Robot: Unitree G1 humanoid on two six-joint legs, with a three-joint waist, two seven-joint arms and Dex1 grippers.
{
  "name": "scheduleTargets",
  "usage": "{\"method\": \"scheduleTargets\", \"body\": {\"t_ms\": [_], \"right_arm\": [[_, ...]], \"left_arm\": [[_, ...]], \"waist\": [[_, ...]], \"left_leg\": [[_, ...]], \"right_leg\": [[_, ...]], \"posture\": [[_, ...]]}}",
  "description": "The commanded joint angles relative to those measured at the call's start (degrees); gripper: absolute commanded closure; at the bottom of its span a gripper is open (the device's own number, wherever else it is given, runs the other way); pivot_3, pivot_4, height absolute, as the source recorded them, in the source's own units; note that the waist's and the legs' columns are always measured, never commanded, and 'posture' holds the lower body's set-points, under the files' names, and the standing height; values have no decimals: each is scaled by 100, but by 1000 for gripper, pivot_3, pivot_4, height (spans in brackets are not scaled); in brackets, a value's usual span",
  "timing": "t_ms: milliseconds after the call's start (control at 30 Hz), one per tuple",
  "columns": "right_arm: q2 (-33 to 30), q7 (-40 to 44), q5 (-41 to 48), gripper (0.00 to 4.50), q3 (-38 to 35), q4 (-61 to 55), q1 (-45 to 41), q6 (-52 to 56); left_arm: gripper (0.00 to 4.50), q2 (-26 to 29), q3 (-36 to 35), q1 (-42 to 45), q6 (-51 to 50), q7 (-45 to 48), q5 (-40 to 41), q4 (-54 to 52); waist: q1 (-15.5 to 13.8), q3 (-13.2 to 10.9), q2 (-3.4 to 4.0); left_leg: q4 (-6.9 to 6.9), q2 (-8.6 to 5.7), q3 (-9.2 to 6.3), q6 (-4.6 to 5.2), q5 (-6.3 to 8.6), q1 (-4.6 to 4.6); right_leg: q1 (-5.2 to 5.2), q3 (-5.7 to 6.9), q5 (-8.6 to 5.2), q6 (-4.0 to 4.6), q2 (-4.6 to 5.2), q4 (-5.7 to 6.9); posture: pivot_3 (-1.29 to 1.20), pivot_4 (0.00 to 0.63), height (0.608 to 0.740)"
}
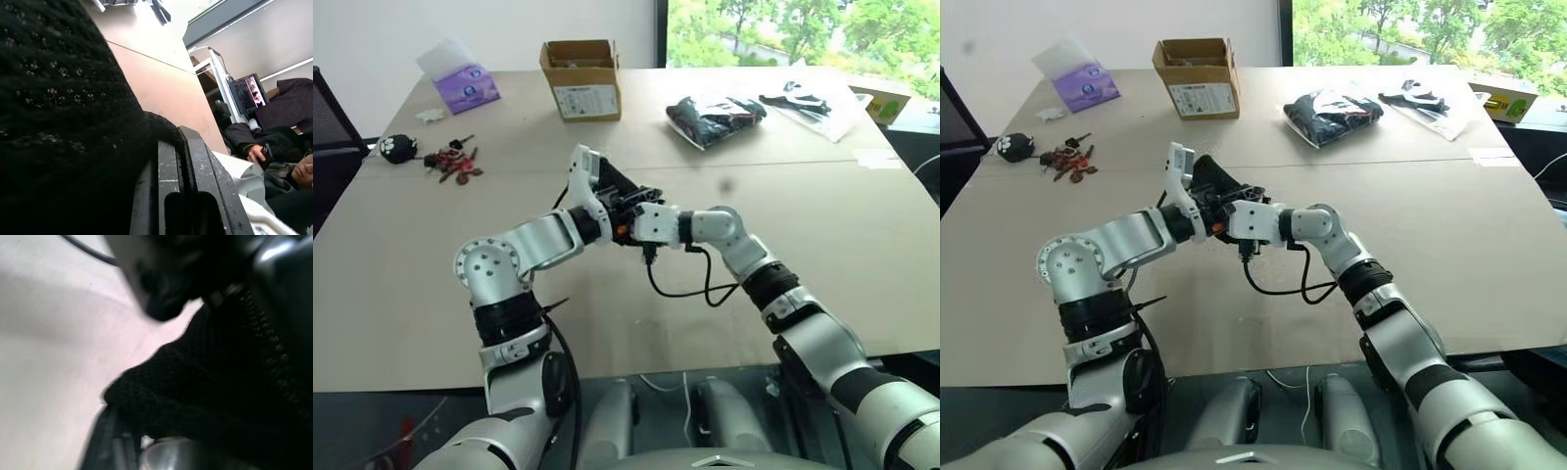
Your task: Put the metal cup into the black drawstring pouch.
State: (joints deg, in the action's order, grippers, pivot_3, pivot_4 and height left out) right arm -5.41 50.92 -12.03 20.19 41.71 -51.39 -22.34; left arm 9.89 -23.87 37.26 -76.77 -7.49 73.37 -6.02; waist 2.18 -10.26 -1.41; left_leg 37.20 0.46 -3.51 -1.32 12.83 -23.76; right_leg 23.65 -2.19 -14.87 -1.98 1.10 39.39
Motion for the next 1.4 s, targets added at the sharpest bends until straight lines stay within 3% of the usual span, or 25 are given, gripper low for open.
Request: {"method": "scheduleTargets", "body": {"t_ms": [33, 167, 433, 567, 767, 900, 1133, 1300, 1400], "right_arm": [[-267, 262, 332, 1157, -152, -1149, 129, 577], [-705, 592, 701, 79, -303, -2525, 518, 1748], [-1174, 674, 1798, 79, -782, -4693, 975, 4236], [-1408, 206, 1538, 79, -718, -4872, 1406, 4464], [-1217, -328, 1294, 79, -438, -4530, 1698, 4313], [-727, -973, 1043, 79, -305, -3625, 1726, 3799], [-82, -1141, 1213, 79, -318, -2744, 1606, 3386], [662, -1280, 1552, 79, -578, -1808, 1212, 3232], [1155, -1950, 1403, 79, -774, -431, 504, 2701]], "left_arm": [[4500, 303, 363, -188, 158, 484, -270, -47], [4500, 761, 524, -309, 479, 1098, -669, 151], [4500, 1424, 705, -271, 968, 2479, -1146, 440], [4500, 1831, 393, -123, 694, 3115, -762, 861], [4500, 2174, 339, -52, 559, 3674, -782, 1188], [4500, 2338, 274, -67, 406, 3955, -741, 1279], [4500, 2335, 46, 81, 262, 3823, -616, 1397], [4500, 2307, -13, 79, 232, 3759, -650, 1363], [4500, 2259, -65, 88, 192, 3643, -583, 1255]], "waist": [[5, 0, 0], [4, -2, 2], [0, -3, 4], [-12, -2, 4], [27, -2, 4], [27, -2, 3], [19, -2, 4], [44, -2, 4], [31, -3, 4]], "left_leg": [[-1, 0, -1, 0, 0, 0], [-3, 1, -2, 0, 0, -1], [-5, 2, -3, 1, 0, 1], [-5, -1, -3, 4, 2, -2], [-9, 1, 6, 5, 2, -1], [-9, 2, 5, 4, 2, -1], [-9, 3, -2, 4, 2, -4], [-10, 4, -1, 4, 2, 0], [-12, 6, -4, 3, 1, -1]], "right_leg": [[0, 0, 0, 0, 0, 0], [1, 1, 0, 0, -2, -1], [1, 3, -1, 1, -2, -2], [-1, 7, -1, 1, 1, -9], [1, 3, -2, 1, -3, -10], [1, 4, -2, 1, -4, -10], [1, 5, -2, 1, -2, -13], [1, 2, -1, 1, -4, -12], [2, 4, -1, 1, -4, -11]], "posture": [[0, 150, 740], [0, 150, 740], [0, 150, 740], [0, 150, 740], [0, 150, 740], [0, 150, 740], [0, 150, 740], [0, 150, 740], [0, 150, 740]]}}
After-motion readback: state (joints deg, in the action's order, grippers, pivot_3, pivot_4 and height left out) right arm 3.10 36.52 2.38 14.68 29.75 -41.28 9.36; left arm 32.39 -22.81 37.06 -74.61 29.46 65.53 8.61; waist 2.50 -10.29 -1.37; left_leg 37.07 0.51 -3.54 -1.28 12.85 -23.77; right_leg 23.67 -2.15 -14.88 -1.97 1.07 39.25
